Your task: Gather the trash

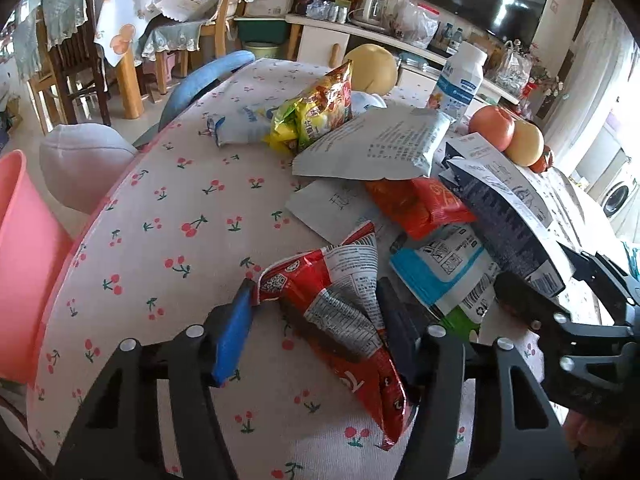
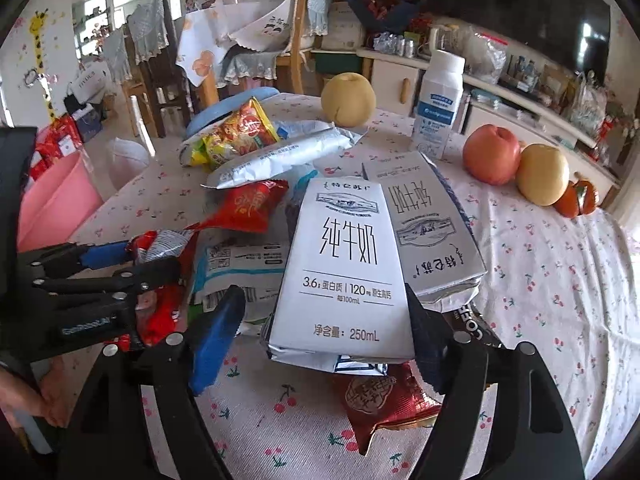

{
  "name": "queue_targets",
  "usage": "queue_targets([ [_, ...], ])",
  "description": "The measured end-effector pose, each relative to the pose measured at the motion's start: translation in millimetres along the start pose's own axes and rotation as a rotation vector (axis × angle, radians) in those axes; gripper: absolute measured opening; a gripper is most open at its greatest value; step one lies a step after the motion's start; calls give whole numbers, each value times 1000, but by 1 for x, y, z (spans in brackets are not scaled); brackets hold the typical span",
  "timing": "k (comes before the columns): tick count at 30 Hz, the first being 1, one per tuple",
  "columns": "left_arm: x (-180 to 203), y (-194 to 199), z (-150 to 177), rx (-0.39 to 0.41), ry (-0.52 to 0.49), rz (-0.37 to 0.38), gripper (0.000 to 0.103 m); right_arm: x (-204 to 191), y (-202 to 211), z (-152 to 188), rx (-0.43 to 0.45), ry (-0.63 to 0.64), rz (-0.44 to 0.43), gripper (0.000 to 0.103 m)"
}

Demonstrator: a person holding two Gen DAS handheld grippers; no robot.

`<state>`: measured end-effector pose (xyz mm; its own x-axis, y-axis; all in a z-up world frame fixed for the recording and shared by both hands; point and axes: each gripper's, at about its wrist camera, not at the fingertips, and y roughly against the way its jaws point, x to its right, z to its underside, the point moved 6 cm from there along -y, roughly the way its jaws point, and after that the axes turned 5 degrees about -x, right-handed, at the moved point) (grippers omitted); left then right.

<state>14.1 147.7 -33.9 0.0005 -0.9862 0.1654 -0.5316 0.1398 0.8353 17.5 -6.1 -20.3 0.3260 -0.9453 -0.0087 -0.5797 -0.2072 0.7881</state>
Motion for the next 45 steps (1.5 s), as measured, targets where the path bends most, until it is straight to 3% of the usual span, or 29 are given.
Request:
queue_targets([
  [1, 0, 0, 0, 1, 3, 11, 59, 1, -1, 0, -2, -11, 1, 77],
  [3, -1, 1, 1, 0, 4, 28, 57, 4, 0, 1, 1, -38, 14, 64],
  [7, -4, 4, 1, -9, 32, 92, 43, 8, 8, 3, 19, -61, 38, 63],
  [17, -10, 21, -2, 22, 48, 185, 41, 1, 36, 19, 60, -91, 55, 63],
  [30, -34, 79, -23, 223, 84, 294, 40, -21, 84, 16, 154, -118, 10, 63],
  [36, -67, 108, -33, 314, 126, 264, 40, -56, 91, 2, 171, -67, -47, 59],
  [45, -182, 152, -30, 433, 328, 82, 40, -162, 94, -43, 218, 62, -225, 59],
])
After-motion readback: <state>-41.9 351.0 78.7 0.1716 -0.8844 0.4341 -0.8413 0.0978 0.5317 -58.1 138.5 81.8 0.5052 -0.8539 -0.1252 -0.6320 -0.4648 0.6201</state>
